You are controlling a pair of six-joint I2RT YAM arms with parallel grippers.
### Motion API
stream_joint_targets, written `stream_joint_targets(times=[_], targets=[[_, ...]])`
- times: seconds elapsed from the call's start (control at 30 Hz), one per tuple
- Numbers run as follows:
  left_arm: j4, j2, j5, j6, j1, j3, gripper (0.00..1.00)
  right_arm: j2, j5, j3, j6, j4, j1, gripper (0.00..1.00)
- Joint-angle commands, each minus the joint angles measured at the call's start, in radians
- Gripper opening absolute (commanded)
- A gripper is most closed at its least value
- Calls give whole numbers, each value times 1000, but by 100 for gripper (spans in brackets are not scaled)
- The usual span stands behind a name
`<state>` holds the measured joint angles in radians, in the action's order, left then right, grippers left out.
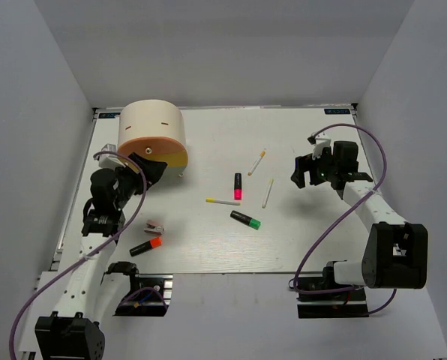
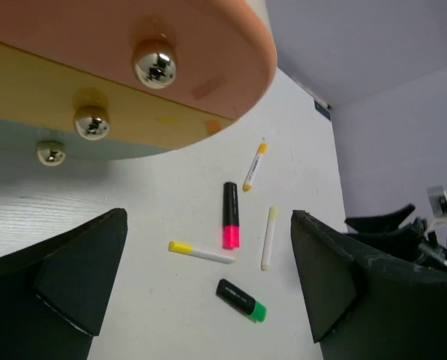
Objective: Sort the stationery into containers
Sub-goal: Open the drawer
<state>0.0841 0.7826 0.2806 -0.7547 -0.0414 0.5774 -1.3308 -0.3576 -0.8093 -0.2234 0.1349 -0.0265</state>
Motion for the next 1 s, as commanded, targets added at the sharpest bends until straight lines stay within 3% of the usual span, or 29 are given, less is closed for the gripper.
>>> stream_joint_targets(times=[0.0, 0.13, 0.2, 0.33, 0.47, 0.6, 0.63, 0.7, 0.73, 0.77, 0.8, 0.83, 0.87, 0.97], targets=[[29, -71, -137, -46, 0, 35, 100, 12, -50, -19, -56, 23, -1, 90], [39, -115, -230, -58, 0, 22, 100, -1, -150, -42, -177, 122, 4, 90], [39, -115, -253, -81, 0, 3, 100, -17, -257, -76, -325, 202, 4, 90], [7, -126, -273, -104, 0, -33, 96, -68, -285, -128, -324, 255, 4, 90], [-33, -102, -290, -127, 0, -33, 77, -109, -285, -152, -350, 282, 5, 90], [-44, -33, -290, -149, 0, 5, 49, -125, -308, -165, -353, 298, 5, 90], [-55, -22, -279, -158, 0, 6, 48, -117, -317, -160, -355, 296, 4, 85], [-95, -8, -268, -169, 9, 6, 47, -113, -355, -156, -360, 284, 4, 69], [-105, 1, -268, -178, 9, -4, 47, -108, -363, -149, -363, 282, 4, 56], [-116, 1, -268, -201, 9, -4, 49, -108, -371, -145, -361, 264, 4, 28], [-141, 1, -280, -213, 9, -28, 52, -105, -385, -142, -360, 258, 4, 24], [-158, 1, -281, -222, 9, -40, 62, -100, -394, -139, -357, 249, 4, 24], [-176, 10, -281, -232, 9, -50, 62, -96, -399, -128, -360, 241, 4, 32], [-237, 20, -270, -256, 9, -73, 64, -76, -399, -110, -361, 216, 5, 44]])
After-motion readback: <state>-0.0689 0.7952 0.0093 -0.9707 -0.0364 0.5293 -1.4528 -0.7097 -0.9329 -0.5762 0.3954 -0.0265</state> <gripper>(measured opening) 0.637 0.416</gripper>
